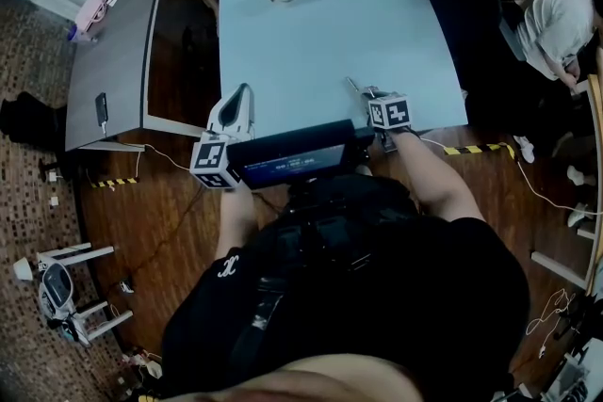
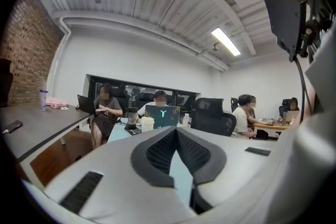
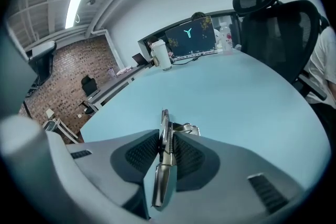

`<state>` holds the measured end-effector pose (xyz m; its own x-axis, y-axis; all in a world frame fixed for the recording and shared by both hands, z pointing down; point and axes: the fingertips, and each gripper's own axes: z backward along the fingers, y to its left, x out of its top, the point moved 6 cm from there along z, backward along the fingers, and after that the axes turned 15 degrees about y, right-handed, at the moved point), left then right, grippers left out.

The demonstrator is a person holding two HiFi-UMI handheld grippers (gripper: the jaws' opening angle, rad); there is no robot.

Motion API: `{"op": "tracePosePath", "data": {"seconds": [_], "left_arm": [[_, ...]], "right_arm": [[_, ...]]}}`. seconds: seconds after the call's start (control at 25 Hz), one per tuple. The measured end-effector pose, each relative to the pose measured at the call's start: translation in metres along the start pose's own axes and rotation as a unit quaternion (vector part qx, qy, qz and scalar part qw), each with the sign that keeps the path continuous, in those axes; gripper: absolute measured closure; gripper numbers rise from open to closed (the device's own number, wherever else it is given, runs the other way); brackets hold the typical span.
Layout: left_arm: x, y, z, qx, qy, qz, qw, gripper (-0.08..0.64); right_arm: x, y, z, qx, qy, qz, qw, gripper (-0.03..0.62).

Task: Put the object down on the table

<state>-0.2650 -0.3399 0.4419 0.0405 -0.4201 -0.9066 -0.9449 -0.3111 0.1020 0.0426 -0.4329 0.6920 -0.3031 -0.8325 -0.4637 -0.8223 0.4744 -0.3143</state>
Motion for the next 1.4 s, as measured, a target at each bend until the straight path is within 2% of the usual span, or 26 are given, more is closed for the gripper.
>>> {"op": "tracePosePath", "data": {"seconds": [0.16, 0.56, 0.68, 0.84, 1.04, 1.16, 1.24, 1.36, 1.4], "left_arm": [[-0.001, -0.001, 0.001, 0.002, 0.002, -0.001, 1.0, 0.568], [-0.004, 0.001, -0.002, 0.005, 0.01, -0.005, 0.9999, 0.568], [-0.005, 0.0, -0.004, 0.001, 0.01, -0.006, 0.9999, 0.568], [-0.004, -0.002, -0.006, -0.006, 0.008, -0.007, 0.9999, 0.568], [-0.005, -0.006, -0.008, -0.005, 0.01, -0.006, 0.9999, 0.568], [-0.004, -0.007, -0.008, -0.004, 0.009, -0.006, 0.9999, 0.568], [-0.002, -0.004, -0.006, -0.001, 0.007, -0.006, 1.0, 0.568], [0.001, -0.003, -0.005, 0.009, 0.002, -0.008, 0.9999, 0.568], [0.002, -0.007, -0.005, 0.013, 0.0, -0.009, 0.9999, 0.568]], "right_arm": [[-0.006, -0.004, -0.006, 0.0, 0.009, -0.01, 1.0, 0.502], [-0.001, 0.001, 0.002, -0.014, -0.001, 0.004, 1.0, 0.485], [0.001, 0.004, 0.003, -0.012, 0.003, 0.013, 1.0, 0.395], [0.002, 0.003, 0.01, -0.033, -0.001, 0.035, 0.999, 0.358], [0.007, 0.001, 0.022, -0.039, -0.018, 0.05, 0.998, 0.328], [0.018, -0.001, 0.039, -0.049, -0.054, 0.06, 0.996, 0.328], [0.033, -0.002, 0.061, -0.07, -0.109, 0.062, 0.99, 0.328], [0.059, -0.002, 0.117, -0.107, -0.224, 0.06, 0.967, 0.339], [0.066, -0.001, 0.141, -0.116, -0.26, 0.064, 0.957, 0.403]]}}
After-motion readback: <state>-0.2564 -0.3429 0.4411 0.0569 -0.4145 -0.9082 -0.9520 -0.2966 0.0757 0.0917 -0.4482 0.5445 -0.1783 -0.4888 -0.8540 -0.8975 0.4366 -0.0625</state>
